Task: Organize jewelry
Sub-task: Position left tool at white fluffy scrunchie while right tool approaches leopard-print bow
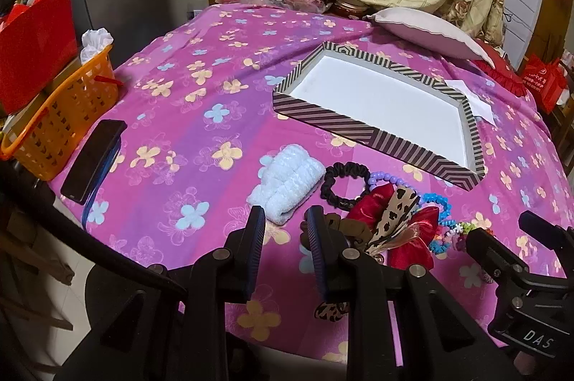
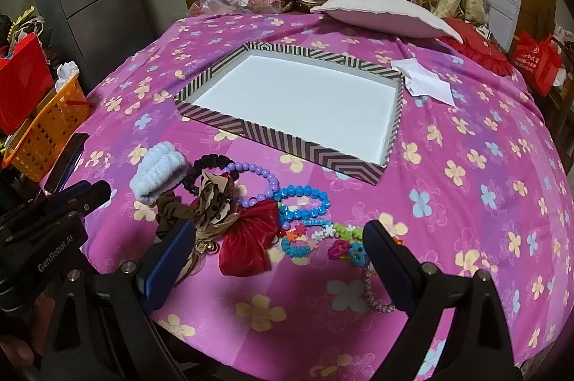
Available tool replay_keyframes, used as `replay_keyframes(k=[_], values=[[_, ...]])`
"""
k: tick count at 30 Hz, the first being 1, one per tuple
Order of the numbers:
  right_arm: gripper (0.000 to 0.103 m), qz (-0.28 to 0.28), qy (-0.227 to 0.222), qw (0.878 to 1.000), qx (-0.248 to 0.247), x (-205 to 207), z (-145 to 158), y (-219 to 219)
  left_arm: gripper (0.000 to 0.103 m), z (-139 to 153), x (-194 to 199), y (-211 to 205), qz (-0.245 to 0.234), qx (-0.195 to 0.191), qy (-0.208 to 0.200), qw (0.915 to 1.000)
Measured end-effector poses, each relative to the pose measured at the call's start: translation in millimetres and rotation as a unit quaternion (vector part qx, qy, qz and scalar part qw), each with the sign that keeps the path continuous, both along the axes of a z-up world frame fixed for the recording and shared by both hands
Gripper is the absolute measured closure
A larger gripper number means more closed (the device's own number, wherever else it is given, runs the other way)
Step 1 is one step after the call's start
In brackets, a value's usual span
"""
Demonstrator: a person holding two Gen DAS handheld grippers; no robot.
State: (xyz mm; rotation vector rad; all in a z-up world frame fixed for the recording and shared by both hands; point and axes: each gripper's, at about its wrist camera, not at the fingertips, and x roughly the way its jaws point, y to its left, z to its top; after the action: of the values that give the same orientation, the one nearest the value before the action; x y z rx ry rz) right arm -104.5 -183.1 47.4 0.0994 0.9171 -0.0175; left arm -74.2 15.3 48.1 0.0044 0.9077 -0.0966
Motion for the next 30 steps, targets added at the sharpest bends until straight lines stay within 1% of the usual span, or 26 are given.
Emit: replay_keyframes(k=[16,30], values=[[0.007,0.004,0.004,1.0,0.0,-0.4,0.8,2.9,0.057,2.2,-0.9,0.0,0.001,0.0,-0.001,1.0],[0.007,0.007,0.011,1.0,0.003,0.7,-5.6,1.5,0.057,-0.7,-3.1,-1.2,0.001,0.003,0.004,1.0]])
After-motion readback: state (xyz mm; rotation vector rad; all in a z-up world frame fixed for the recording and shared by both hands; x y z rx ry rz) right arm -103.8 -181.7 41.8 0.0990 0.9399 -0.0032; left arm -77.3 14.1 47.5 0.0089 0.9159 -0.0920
